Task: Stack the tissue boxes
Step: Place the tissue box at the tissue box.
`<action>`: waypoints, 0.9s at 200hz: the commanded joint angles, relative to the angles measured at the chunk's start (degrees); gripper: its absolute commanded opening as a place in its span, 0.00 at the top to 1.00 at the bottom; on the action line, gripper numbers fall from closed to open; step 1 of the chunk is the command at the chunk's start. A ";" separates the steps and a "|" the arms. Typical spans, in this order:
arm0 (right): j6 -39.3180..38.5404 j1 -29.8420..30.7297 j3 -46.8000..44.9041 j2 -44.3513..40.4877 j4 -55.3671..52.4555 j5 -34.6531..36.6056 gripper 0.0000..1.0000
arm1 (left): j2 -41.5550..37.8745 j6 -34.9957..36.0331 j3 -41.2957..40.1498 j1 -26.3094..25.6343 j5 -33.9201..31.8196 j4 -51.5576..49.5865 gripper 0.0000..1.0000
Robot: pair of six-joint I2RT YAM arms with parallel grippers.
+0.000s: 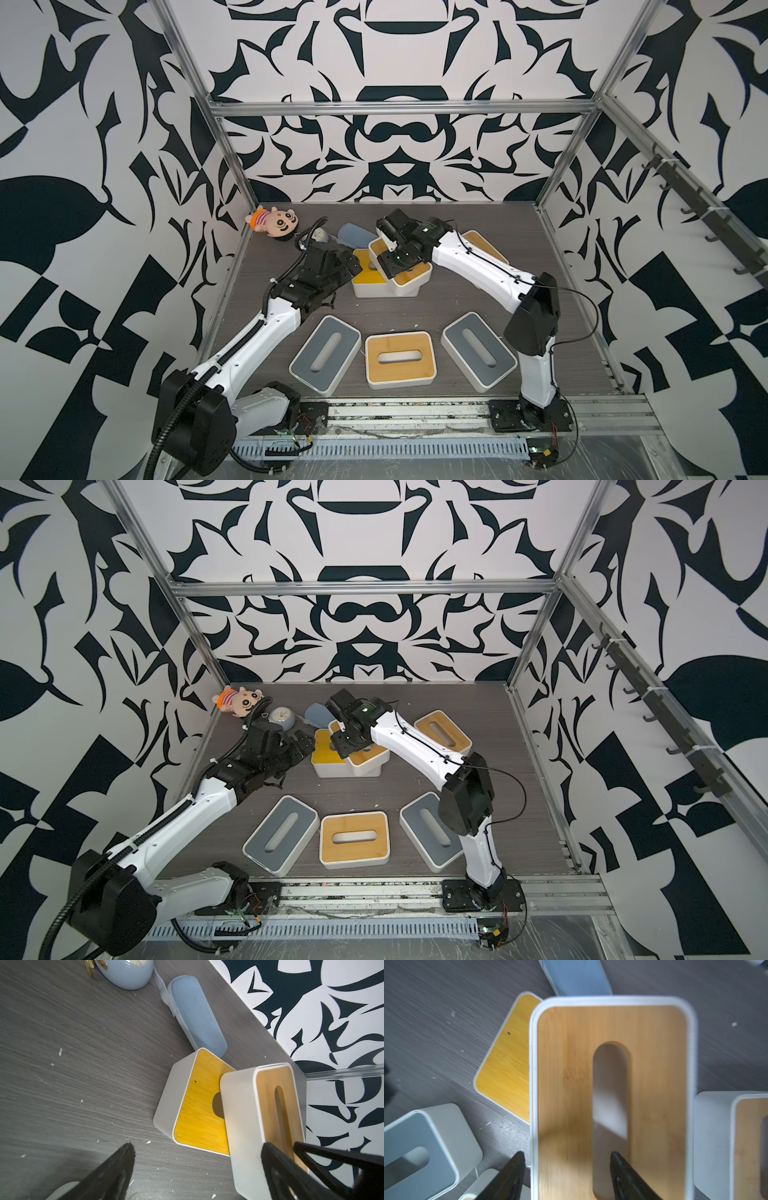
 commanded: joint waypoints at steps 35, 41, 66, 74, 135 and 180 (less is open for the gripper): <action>5.40 -0.35 -12.27 -15.62 6.61 -0.12 0.20 | 2.95 7.78 9.39 2.15 3.24 -5.12 0.01; 6.08 -0.72 -13.99 -17.08 7.36 -0.44 0.19 | 3.55 8.47 10.34 2.31 3.75 -5.35 0.01; 9.80 -2.76 -21.12 -23.57 10.57 -3.42 0.17 | 7.34 11.54 14.63 2.84 6.40 -6.50 0.01; 11.38 -4.01 -23.53 -25.42 11.66 -5.28 0.16 | 8.51 12.30 15.99 2.86 6.98 -6.83 0.01; 23.49 -10.13 -43.07 -36.68 25.43 -16.53 0.13 | 18.49 16.96 25.66 4.51 15.73 -6.86 0.01; 30.77 -10.52 -51.38 -38.92 33.26 -17.41 0.13 | 26.02 18.87 32.77 4.78 20.83 -6.82 0.01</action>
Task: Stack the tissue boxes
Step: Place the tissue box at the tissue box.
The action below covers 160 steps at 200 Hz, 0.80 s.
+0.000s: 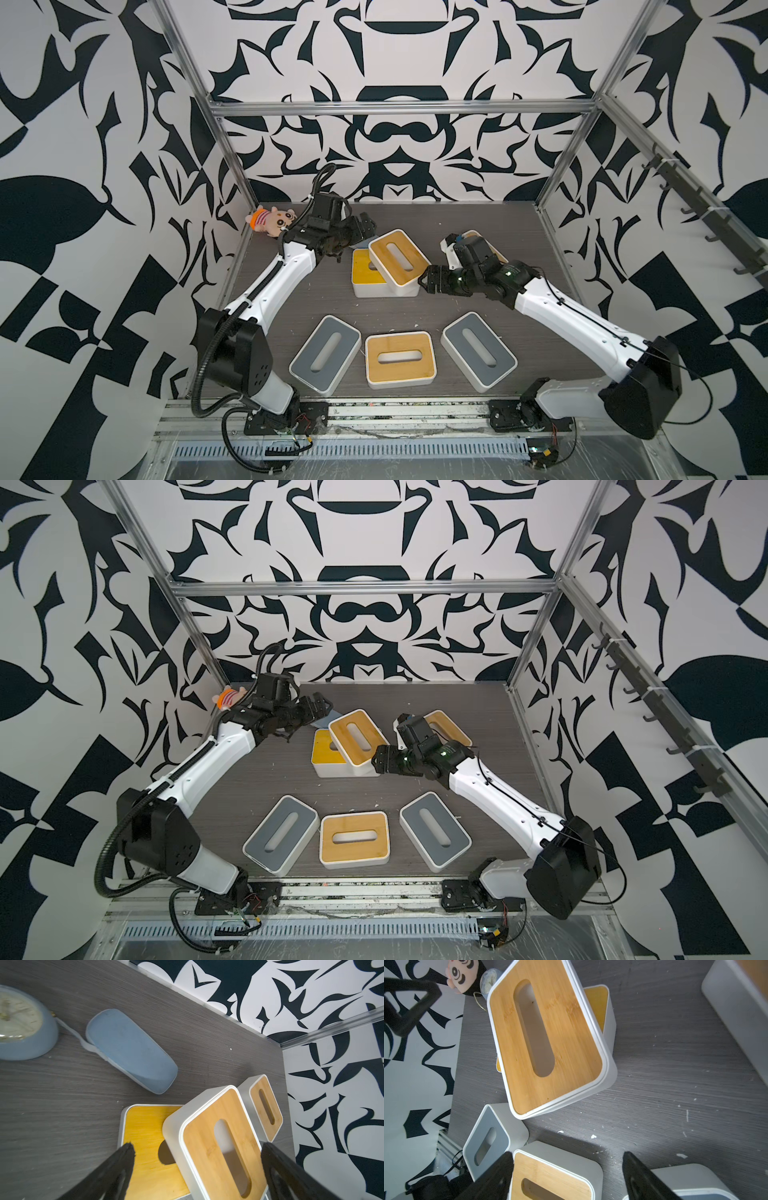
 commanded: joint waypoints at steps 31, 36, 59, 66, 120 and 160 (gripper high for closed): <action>8.55 -0.44 -4.88 -0.67 12.83 -3.58 0.13 | 6.97 2.69 7.04 0.80 8.03 -0.79 0.01; 8.81 -0.43 -4.88 -0.22 13.19 -3.86 0.13 | 7.63 2.76 7.32 0.82 8.53 -0.43 0.01; 9.76 -0.39 -4.71 1.51 14.53 -3.65 0.13 | 10.57 2.67 9.20 0.82 11.66 -0.01 0.01; 10.14 -0.52 -4.80 2.04 15.40 -3.80 0.13 | 11.42 2.78 9.73 0.82 12.65 0.04 0.01; 11.23 -0.96 -3.77 5.85 17.92 -3.34 0.13 | 15.50 3.22 11.39 0.82 18.68 0.69 0.01; 11.38 -2.31 -3.24 7.28 19.40 -3.71 0.13 | 16.48 3.27 10.97 0.82 22.01 0.39 0.01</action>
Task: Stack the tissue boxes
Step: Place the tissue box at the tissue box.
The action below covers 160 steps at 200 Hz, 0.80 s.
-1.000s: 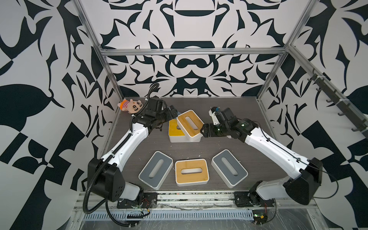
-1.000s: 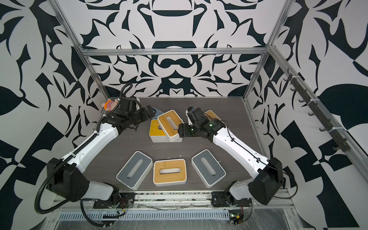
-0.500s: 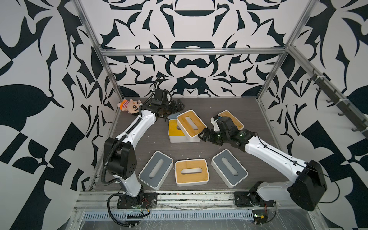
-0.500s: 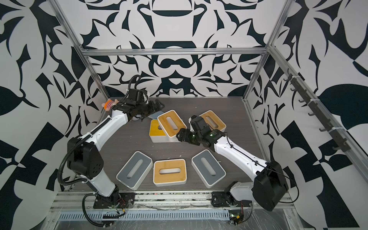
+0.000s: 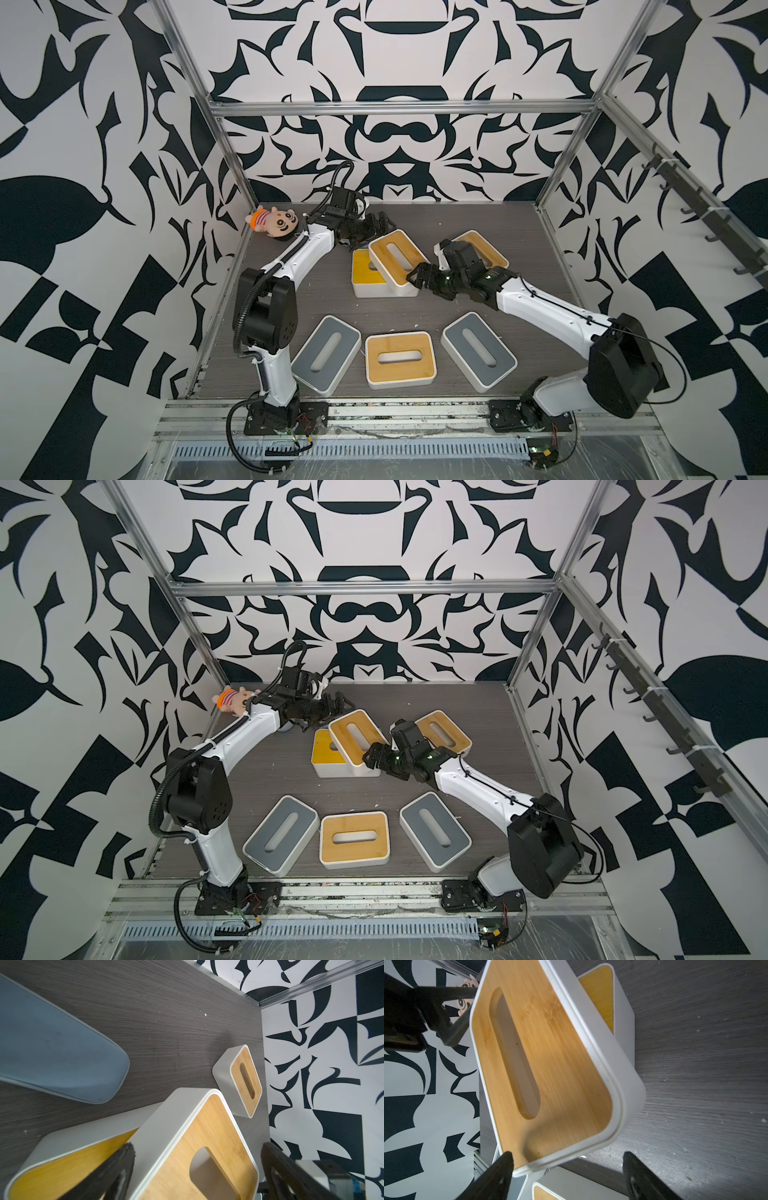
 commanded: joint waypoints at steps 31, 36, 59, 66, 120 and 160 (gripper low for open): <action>0.45 -1.75 3.30 1.86 3.68 -1.24 0.13 | -0.05 0.80 -0.80 0.23 4.32 -0.05 0.01; 0.37 -1.78 3.59 2.21 3.80 -1.44 0.13 | -0.18 0.80 -1.19 0.23 4.47 0.14 0.01; 0.02 -2.18 4.98 3.30 3.77 -1.48 0.13 | -0.97 0.62 -2.72 0.23 5.00 0.35 0.01; -0.16 -2.35 5.46 3.56 3.70 -1.58 0.13 | -1.51 0.59 -3.33 0.23 4.92 0.52 0.01; -2.66 -3.38 9.94 6.39 -0.37 -2.77 0.13 | -6.10 -0.07 -8.71 0.23 2.46 1.43 0.01; -5.22 -3.65 14.68 9.49 -4.05 -4.59 0.13 | -10.52 -2.51 -14.28 0.23 -1.58 2.53 0.01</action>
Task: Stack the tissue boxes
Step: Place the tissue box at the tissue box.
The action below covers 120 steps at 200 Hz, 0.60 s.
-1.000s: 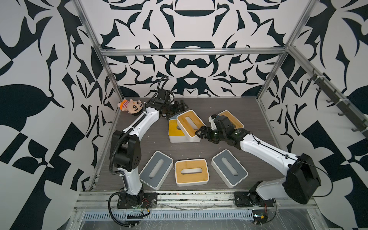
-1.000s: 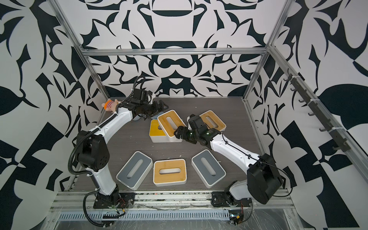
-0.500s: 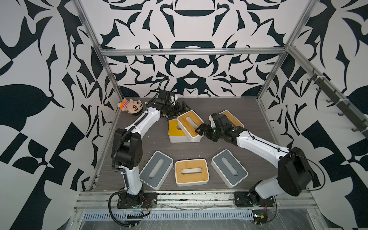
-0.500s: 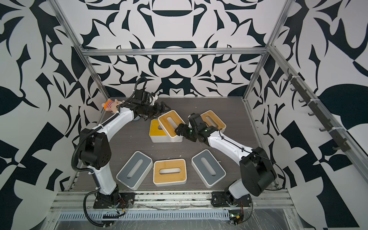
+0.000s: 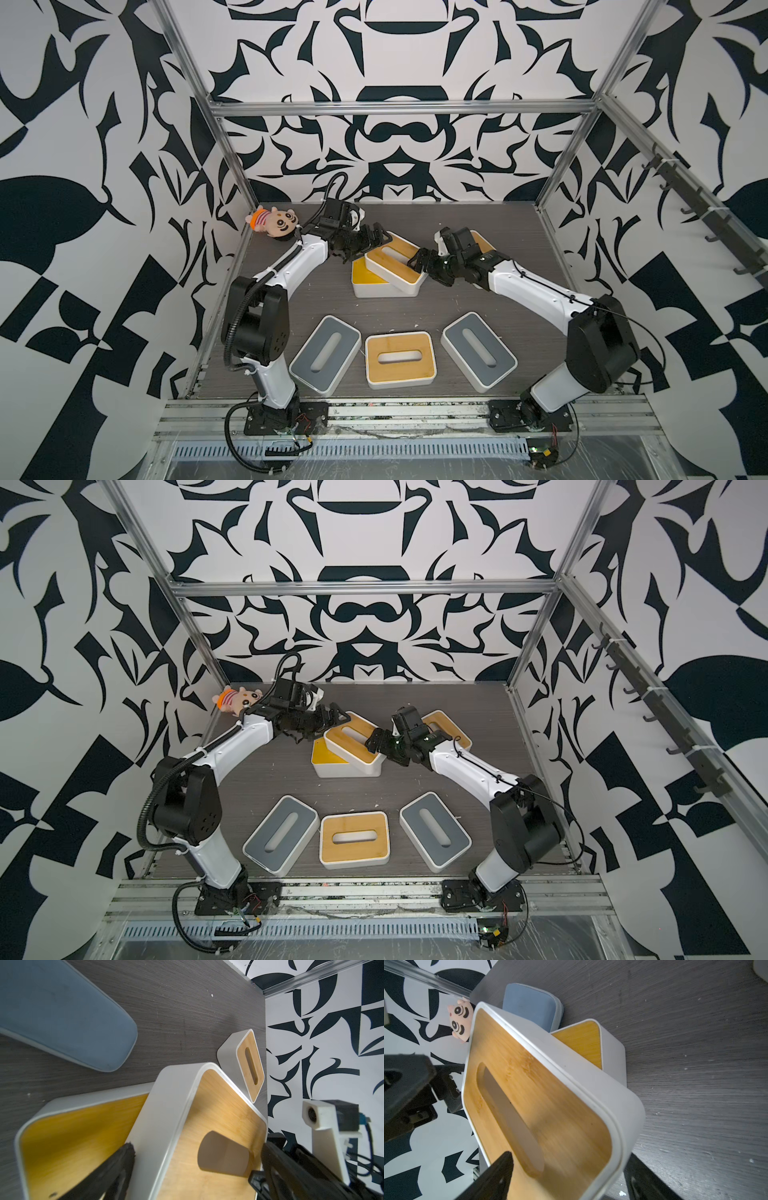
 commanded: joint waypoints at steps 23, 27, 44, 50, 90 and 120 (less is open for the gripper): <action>-3.63 -0.01 6.96 2.82 -1.57 -3.23 0.13 | -6.11 -2.59 -5.30 -0.23 -4.70 0.89 0.01; -3.73 -0.04 7.24 3.18 -1.66 -3.40 0.13 | -6.40 -2.88 -5.66 -0.23 -5.29 0.84 0.01; -4.73 -0.02 9.95 5.17 -3.22 -4.04 0.12 | -7.70 -3.85 -6.97 -0.23 -7.35 0.76 0.01; -5.17 -0.04 10.96 5.85 -3.83 -4.16 0.13 | -8.13 -4.22 -7.42 -0.23 -8.12 0.75 0.01; -6.84 -0.03 16.58 9.59 -6.65 -3.90 0.12 | -10.54 -7.95 -10.82 -0.40 -9.09 4.61 0.01; -8.21 -0.12 21.41 12.80 -9.34 -4.16 0.11 | -10.87 -9.38 -11.81 -0.40 -9.23 6.26 0.01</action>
